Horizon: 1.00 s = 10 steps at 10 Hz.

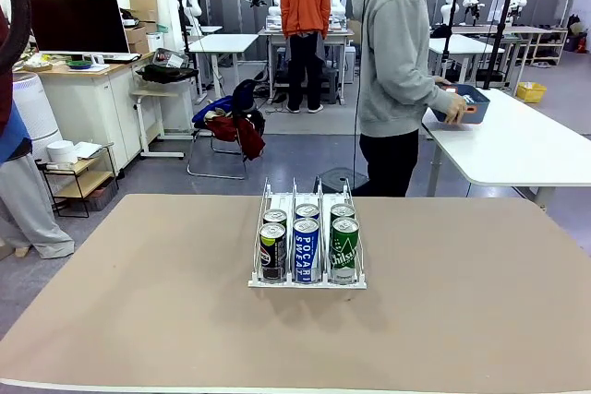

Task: Fill the beverage cans into the dispenser.
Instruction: Pick up the Pepsi coke handed by the human.

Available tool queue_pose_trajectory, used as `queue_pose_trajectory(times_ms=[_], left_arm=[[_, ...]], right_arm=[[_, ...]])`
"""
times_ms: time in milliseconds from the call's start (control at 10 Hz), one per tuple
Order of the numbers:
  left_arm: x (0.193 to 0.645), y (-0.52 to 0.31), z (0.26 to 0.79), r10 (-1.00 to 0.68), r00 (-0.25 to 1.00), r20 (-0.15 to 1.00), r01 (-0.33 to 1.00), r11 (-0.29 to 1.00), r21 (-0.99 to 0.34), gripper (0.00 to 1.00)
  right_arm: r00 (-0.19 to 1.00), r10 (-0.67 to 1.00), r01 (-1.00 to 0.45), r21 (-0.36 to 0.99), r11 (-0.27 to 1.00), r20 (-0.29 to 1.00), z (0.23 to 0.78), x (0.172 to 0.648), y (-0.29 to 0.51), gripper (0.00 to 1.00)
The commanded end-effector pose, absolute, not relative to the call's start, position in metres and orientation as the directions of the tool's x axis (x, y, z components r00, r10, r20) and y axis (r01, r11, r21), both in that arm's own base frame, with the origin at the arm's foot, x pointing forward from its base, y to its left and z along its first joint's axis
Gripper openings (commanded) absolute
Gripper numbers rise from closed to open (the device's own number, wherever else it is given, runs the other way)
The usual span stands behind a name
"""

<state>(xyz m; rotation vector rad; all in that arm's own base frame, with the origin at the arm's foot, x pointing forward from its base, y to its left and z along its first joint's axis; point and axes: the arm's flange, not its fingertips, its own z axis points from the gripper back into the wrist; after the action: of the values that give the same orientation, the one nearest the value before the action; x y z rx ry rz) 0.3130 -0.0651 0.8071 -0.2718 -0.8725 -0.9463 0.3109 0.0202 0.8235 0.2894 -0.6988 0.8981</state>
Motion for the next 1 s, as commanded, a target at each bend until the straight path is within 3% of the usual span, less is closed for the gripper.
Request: queue_pose_trajectory(times_ms=[0,900], left_arm=[[0.3138,-0.0651,0.807,-0.592,0.284,0.754,0.799,0.581,0.155,1.0],[0.3138,-0.0651,0.807,-0.592,0.284,0.754,0.799,0.581,0.155,1.0]], right_arm=[[0.415,0.604,-0.801,-0.042,0.597,0.68,0.8186,0.3082,0.022,1.0],[0.415,0.604,-0.801,-0.042,0.597,0.68,0.8186,0.3082,0.022,1.0]])
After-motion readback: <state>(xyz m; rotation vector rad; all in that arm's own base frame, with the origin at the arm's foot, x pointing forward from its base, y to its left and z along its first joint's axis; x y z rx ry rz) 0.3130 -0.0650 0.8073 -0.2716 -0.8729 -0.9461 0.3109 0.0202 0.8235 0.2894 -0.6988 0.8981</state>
